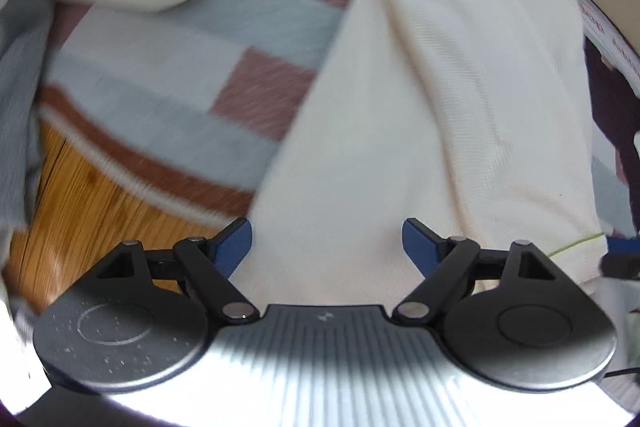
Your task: Fold clothes
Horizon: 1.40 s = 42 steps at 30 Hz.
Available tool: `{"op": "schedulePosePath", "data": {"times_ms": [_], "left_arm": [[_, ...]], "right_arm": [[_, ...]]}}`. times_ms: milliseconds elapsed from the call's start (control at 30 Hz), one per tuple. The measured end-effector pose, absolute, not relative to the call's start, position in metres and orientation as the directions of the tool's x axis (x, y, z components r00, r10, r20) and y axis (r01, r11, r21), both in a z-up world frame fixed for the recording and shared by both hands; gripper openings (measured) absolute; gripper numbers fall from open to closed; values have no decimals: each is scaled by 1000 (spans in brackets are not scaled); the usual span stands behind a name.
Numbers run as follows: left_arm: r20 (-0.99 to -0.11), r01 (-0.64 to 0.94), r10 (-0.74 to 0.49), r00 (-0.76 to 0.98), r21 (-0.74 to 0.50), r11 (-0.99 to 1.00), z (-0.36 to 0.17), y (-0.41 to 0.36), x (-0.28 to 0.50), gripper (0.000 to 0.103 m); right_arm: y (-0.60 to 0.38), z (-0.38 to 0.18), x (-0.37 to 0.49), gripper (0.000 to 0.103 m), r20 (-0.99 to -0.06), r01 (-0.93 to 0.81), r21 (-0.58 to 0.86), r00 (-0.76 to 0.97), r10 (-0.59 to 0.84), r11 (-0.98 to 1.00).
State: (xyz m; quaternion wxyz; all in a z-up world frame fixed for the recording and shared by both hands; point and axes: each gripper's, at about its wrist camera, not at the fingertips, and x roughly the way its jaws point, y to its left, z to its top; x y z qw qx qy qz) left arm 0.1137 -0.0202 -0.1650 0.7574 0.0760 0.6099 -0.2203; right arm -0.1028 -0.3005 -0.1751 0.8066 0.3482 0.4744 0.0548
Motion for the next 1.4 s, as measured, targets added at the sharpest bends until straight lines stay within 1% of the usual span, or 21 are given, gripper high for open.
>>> {"op": "schedulePosePath", "data": {"times_ms": [100, 200, 233, 300, 467, 567, 600, 733, 867, 933, 1000, 1067, 1133, 1200, 1267, 1400], "left_arm": [[-962, 380, -229, 151, -157, 911, -167, 1, 114, 83], [-948, 327, -306, 86, -263, 908, -172, 20, 118, 83], [-939, 294, -338, 66, -305, 906, -174, 27, 121, 86], [-921, 224, -384, 61, -362, 905, -175, 37, 125, 86], [-892, 124, -446, 69, -436, 891, -175, 43, 122, 86], [-880, 124, -472, 55, -463, 877, -177, 39, 118, 86], [-876, 131, -480, 51, -471, 872, -177, 38, 116, 86], [-880, 160, -473, 46, -461, 873, -181, 26, 120, 86], [-883, 162, -467, 50, -454, 876, -181, 25, 119, 87], [-880, 153, -473, 50, -461, 874, -182, 27, 120, 87], [-878, 152, -477, 48, -466, 872, -182, 28, 120, 87], [-871, 167, -489, 35, -477, 863, -181, 30, 121, 83], [-848, 180, -528, 45, -513, 839, -177, 31, 120, 79], [-820, 190, -569, 56, -551, 813, -173, 32, 120, 75], [-816, 202, -575, 64, -554, 808, -171, 31, 119, 70], [-847, 234, -529, 52, -505, 831, -174, 21, 118, 70]], "right_arm": [[-300, -181, -107, 51, -741, 265, 611, 521, 422, 746], [-303, -189, -108, 52, -706, 280, 680, 500, 502, 678], [-303, -194, -108, 52, -692, 292, 703, 488, 532, 648], [-299, -200, -107, 53, -679, 311, 726, 467, 567, 613], [-285, -198, -98, 55, -686, 287, 718, 448, 574, 634], [-278, -195, -91, 55, -688, 276, 715, 439, 578, 642], [-276, -193, -89, 57, -690, 272, 713, 435, 578, 646], [-271, -195, -87, 58, -714, 308, 698, 374, 592, 647], [-264, -194, -87, 58, -668, 289, 743, 361, 651, 603], [-263, -198, -82, 58, -687, 299, 727, 348, 638, 619], [-264, -199, -81, 58, -686, 302, 727, 335, 646, 616], [-264, -199, -82, 58, -677, 303, 736, 322, 662, 606], [-262, -199, -82, 58, -672, 294, 740, 306, 674, 605], [-256, -203, -79, 58, -670, 279, 741, 257, 696, 610], [-250, -207, -76, 58, -669, 263, 741, 209, 713, 618], [-231, -213, -72, 59, -687, 217, 723, 121, 717, 656]]}}
